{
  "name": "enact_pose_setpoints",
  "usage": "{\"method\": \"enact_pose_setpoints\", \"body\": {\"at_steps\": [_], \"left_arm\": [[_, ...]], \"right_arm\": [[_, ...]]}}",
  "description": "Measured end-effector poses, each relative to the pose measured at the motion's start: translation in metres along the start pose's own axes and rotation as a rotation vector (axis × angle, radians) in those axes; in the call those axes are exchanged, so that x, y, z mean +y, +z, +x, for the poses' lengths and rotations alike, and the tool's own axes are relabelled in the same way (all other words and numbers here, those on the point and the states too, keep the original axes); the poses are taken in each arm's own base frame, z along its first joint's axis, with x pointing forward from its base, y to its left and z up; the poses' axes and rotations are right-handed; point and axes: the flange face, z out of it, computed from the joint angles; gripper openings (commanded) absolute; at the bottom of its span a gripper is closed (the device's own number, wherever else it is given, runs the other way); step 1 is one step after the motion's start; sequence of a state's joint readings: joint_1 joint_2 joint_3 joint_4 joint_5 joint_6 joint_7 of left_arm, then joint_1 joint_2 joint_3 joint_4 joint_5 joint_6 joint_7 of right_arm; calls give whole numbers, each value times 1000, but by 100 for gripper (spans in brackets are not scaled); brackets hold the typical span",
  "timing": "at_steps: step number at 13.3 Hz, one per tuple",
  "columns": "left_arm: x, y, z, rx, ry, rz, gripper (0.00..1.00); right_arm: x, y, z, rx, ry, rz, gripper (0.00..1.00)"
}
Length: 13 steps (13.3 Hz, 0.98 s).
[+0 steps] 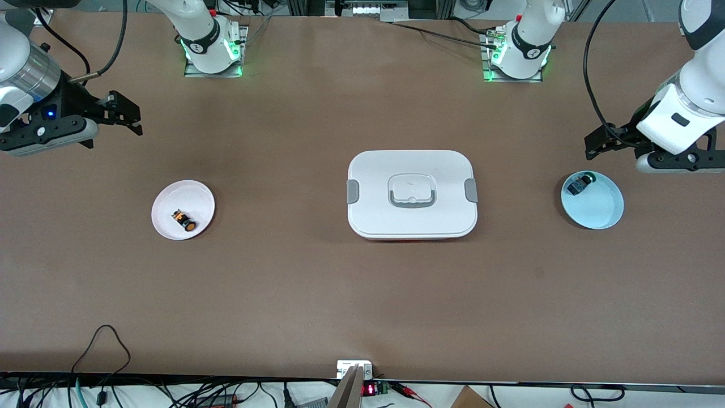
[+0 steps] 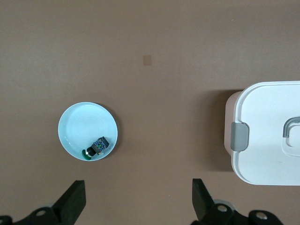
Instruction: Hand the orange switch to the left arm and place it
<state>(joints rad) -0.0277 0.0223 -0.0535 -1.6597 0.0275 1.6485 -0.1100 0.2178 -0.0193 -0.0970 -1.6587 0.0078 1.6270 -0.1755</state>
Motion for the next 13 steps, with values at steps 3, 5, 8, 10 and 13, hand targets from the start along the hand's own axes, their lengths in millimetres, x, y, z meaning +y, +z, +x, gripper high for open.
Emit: {"method": "enact_pose_setpoints", "body": {"at_steps": [3, 5, 8, 10, 13], "left_arm": [[-1, 0, 0, 0, -1, 0, 100], [-1, 0, 0, 0, -1, 0, 100], [-1, 0, 0, 0, -1, 0, 100], [-1, 0, 0, 0, -1, 0, 100], [-1, 0, 0, 0, -1, 0, 100]], "right_arm": [[0, 0, 0, 2, 0, 1, 100], [1, 0, 0, 3, -11, 1, 100], [1, 0, 0, 1, -24, 2, 100], [1, 3, -1, -13, -33, 4, 100], [1, 17, -3, -60, -122, 16, 100]]}}
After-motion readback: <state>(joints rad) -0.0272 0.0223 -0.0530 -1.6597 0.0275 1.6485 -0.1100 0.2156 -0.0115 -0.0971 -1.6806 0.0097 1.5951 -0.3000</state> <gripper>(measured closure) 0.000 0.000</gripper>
